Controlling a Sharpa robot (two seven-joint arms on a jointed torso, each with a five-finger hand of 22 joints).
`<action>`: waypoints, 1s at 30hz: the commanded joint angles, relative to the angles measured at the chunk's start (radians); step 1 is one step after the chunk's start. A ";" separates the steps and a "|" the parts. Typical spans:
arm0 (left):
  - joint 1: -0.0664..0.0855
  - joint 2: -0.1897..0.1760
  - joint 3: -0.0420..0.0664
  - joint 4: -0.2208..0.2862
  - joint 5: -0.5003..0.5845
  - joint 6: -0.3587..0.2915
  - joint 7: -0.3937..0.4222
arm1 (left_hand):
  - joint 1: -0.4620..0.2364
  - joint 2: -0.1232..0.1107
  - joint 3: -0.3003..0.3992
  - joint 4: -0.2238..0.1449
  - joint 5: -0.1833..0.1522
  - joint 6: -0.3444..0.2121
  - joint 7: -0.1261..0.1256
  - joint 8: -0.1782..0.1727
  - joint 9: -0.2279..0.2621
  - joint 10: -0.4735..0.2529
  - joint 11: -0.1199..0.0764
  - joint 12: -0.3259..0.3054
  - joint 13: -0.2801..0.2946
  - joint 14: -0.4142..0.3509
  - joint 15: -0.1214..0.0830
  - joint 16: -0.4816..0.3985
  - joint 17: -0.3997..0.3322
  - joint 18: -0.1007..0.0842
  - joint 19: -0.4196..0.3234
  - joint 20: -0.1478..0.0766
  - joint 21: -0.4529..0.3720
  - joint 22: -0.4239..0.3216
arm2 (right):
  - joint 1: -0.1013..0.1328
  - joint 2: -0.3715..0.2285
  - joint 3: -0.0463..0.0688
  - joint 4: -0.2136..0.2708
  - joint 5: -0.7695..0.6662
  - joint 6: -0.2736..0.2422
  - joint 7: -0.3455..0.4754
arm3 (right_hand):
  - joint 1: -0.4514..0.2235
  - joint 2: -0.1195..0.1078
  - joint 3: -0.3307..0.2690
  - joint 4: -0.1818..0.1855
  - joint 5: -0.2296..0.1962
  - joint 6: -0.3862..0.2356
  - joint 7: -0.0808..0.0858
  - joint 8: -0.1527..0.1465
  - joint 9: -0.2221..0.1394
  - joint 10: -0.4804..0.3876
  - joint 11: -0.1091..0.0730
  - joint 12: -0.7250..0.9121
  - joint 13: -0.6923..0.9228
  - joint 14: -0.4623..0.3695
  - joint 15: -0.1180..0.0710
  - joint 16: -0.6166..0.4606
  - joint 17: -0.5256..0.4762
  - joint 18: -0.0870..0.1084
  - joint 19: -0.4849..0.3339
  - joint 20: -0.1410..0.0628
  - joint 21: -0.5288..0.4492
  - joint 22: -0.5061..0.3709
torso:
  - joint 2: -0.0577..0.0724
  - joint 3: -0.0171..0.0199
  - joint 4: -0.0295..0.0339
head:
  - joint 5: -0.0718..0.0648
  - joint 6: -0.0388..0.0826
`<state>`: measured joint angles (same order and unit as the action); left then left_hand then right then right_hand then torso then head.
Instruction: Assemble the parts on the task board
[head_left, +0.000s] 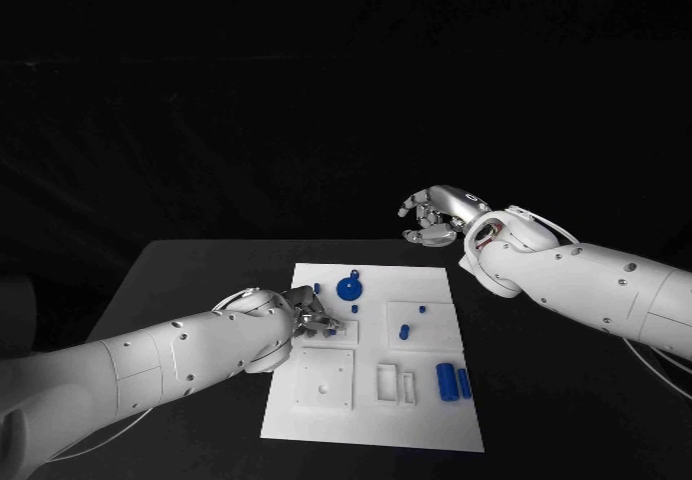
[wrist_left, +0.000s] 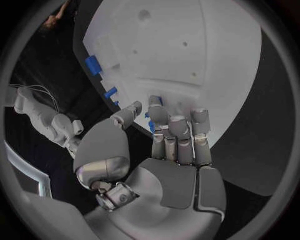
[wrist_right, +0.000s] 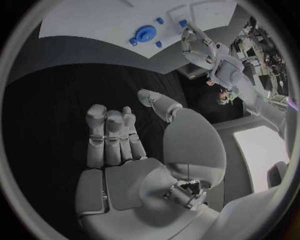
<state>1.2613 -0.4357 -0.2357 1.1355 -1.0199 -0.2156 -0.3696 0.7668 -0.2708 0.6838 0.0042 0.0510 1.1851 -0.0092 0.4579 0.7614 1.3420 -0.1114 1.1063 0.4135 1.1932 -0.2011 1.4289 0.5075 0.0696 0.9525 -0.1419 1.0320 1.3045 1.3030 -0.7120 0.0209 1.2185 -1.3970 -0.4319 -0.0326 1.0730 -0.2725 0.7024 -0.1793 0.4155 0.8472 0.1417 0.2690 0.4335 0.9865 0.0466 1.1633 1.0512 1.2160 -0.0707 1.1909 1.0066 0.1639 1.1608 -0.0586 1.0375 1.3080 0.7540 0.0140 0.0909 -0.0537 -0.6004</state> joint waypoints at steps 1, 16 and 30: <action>0.003 -0.006 0.005 0.009 0.091 -0.032 0.030 | -0.008 -0.014 -0.009 0.014 -0.002 -0.024 0.009 -0.013 0.000 -0.015 0.003 -0.019 -0.010 -0.015 0.004 -0.014 -0.006 -0.009 -0.015 -0.108 -0.013 -0.005 | 0.000 0.000 0.000 -0.004 -0.001 0.005 0.004 | -0.004 -0.005 -0.003 0.003 0.006 0.006 0.016 0.005 -0.001 -0.005 -0.002 0.007 -0.002 -0.001 0.005 -0.003 -0.001 0.098 0.006 0.001 -0.003 0.016 | 0.000 -0.0001 0.0007 | -0.002 0.002; 0.022 -0.050 0.073 -0.006 0.124 0.005 0.061 | 0.016 0.012 -0.107 -0.002 0.018 -0.107 0.036 -0.075 -0.012 -0.041 0.027 -0.063 -0.029 -0.045 0.015 -0.052 -0.022 -0.016 -0.040 -0.105 -0.042 -0.010 | 0.000 0.001 0.000 -0.015 0.013 0.006 0.007 | -0.007 -0.006 -0.005 0.003 0.008 0.003 0.016 0.003 -0.002 -0.006 -0.002 0.007 -0.003 -0.001 0.006 -0.004 -0.001 0.098 0.005 0.001 -0.004 0.016 | 0.000 -0.0003 0.0008 | -0.005 0.019; 0.067 -0.016 0.080 -0.184 0.128 0.114 0.065 | 0.067 0.092 -0.161 -0.082 0.122 -0.188 0.072 -0.139 -0.049 -0.071 0.061 -0.146 -0.064 -0.069 0.050 -0.131 -0.055 -0.038 -0.071 -0.090 -0.095 -0.028 | 0.000 -0.005 0.000 -0.017 0.023 0.003 0.007 | -0.009 -0.005 -0.006 0.004 0.009 0.001 0.017 0.003 -0.003 -0.006 -0.001 0.007 -0.003 -0.001 0.006 -0.004 -0.002 0.098 0.005 0.001 -0.004 0.016 | 0.006 -0.0008 -0.0028 | -0.003 0.036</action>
<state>1.3250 -0.4602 -0.1579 0.9619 -0.9028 -0.1508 -0.3211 0.8407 -0.1826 0.5276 -0.0789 0.1740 1.0086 0.0565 0.3216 0.7129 1.2713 -0.0552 0.9632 0.3501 1.1209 -0.1563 1.3012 0.4538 0.0431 0.8879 -0.1199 0.9406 1.2785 1.3029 -0.7159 0.0209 1.1997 -1.3771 -0.4323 -0.0314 1.0731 -0.2725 0.6996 -0.1764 0.4191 0.8443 0.1446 0.2691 0.4318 0.9866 0.0465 1.1682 1.0495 1.2160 -0.0707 1.1909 1.0066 0.1639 1.1607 -0.0584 1.0375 1.3077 0.7573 0.0136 0.0900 -0.0579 -0.5662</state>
